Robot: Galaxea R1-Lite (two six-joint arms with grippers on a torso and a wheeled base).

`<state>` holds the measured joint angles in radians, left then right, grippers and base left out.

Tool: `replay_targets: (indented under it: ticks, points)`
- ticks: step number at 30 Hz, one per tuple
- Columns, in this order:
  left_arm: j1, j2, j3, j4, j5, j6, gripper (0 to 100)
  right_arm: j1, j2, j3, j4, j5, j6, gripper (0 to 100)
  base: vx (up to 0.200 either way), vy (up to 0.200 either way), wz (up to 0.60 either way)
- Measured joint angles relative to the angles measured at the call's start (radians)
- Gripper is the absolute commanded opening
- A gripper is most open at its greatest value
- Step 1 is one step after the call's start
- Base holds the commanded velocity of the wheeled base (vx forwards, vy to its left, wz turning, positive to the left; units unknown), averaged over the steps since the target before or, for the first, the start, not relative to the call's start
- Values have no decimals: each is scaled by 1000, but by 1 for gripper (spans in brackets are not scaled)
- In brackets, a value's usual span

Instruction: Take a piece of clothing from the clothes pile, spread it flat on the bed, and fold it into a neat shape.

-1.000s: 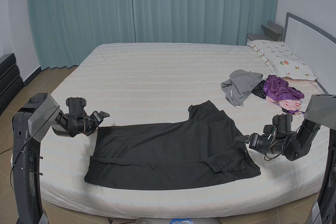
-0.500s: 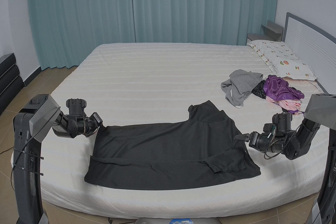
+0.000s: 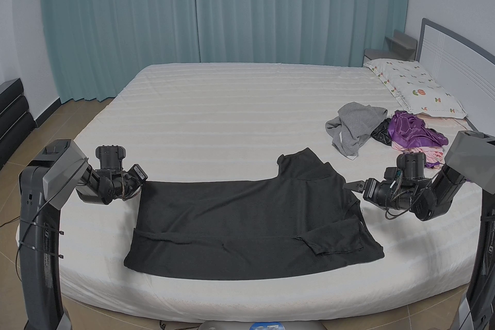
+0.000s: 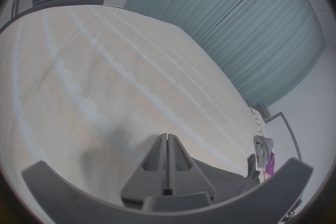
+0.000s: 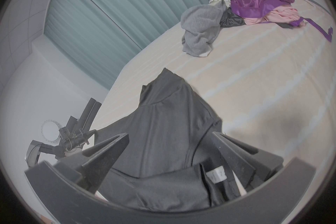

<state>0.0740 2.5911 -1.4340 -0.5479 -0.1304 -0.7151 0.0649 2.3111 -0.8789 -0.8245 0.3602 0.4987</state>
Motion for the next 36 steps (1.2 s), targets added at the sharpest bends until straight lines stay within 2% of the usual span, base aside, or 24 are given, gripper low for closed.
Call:
replay_targets:
  ticks: [12,29,36]
  points:
    - [4,0,4,-1,0,-3,0,20,109,-322,158,-69,-1,100,0,0,0]
    - [4,-6,22,-2,0,-4,0,51,388,-851,331,-194,-8,100,0,0,0]
    - [3,-6,24,-2,0,-4,0,63,488,-1022,413,-217,-8,100,0,0,0]
